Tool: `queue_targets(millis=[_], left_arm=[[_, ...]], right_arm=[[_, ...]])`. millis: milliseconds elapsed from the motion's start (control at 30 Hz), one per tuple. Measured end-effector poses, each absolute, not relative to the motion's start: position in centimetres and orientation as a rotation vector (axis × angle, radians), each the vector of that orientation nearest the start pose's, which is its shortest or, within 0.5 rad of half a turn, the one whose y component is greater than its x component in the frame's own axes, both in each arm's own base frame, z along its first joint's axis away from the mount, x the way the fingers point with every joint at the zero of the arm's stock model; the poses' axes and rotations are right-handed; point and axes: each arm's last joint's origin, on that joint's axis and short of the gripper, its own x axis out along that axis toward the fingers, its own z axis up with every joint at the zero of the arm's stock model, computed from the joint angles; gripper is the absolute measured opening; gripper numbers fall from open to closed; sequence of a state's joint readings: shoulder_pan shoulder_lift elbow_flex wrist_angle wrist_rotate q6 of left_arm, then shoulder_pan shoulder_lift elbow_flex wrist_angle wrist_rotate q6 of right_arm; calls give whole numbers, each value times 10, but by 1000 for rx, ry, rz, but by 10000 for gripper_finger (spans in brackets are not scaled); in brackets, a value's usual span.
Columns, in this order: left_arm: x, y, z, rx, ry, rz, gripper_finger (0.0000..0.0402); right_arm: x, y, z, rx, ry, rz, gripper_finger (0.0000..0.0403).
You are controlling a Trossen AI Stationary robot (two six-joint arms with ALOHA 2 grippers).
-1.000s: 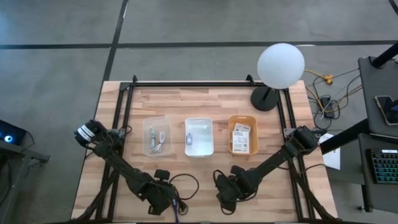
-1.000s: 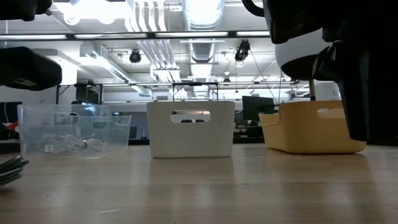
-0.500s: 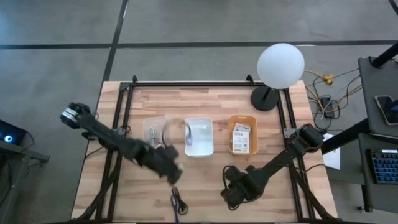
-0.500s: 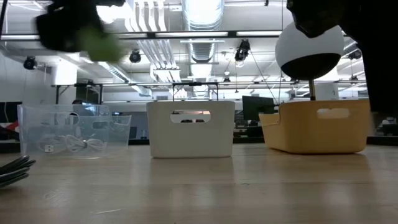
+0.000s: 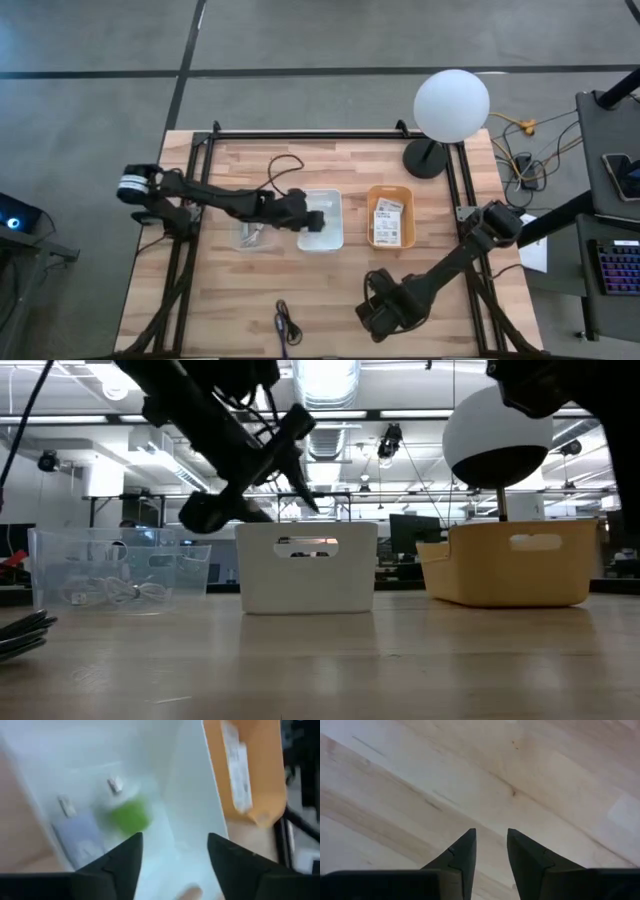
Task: Pick and place items into bin
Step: Put the blue charger cable into the transparent bin
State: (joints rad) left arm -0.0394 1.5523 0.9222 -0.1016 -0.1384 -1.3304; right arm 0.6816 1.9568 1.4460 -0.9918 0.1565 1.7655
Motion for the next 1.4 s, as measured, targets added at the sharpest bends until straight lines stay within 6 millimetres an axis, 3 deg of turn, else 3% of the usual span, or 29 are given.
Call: queue_targets(millis=[100,200,300,367,467,600,700,900,1100,1233,1400], left_arm=[[329,-14,218,-1132,571,438,233],[327,-33,246,-806,597,187,244],[303,-74,283,-344,643,-197,242],[278,-102,288,-156,736,-344,238],[250,-137,281,-42,839,-434,231],[236,-179,266,73,867,-537,225],[238,-201,242,198,921,-584,225],[254,-239,223,403,907,-723,225],[275,-261,206,464,891,-832,225],[281,-268,198,459,825,-863,225],[282,-270,178,479,883,-901,207]], right_arm=[[286,234,185,844,1223,-821,103],[282,238,185,834,1228,-810,105],[279,242,184,766,1247,-754,103],[277,243,184,696,1262,-696,101],[277,243,184,613,1285,-633,97],[279,241,183,546,1294,-588,96],[281,238,182,534,1298,-584,98],[282,236,182,528,1304,-580,93],[281,236,181,526,1310,-581,96],[279,235,177,518,1317,-589,97],[277,233,173,506,1331,-601,93]])
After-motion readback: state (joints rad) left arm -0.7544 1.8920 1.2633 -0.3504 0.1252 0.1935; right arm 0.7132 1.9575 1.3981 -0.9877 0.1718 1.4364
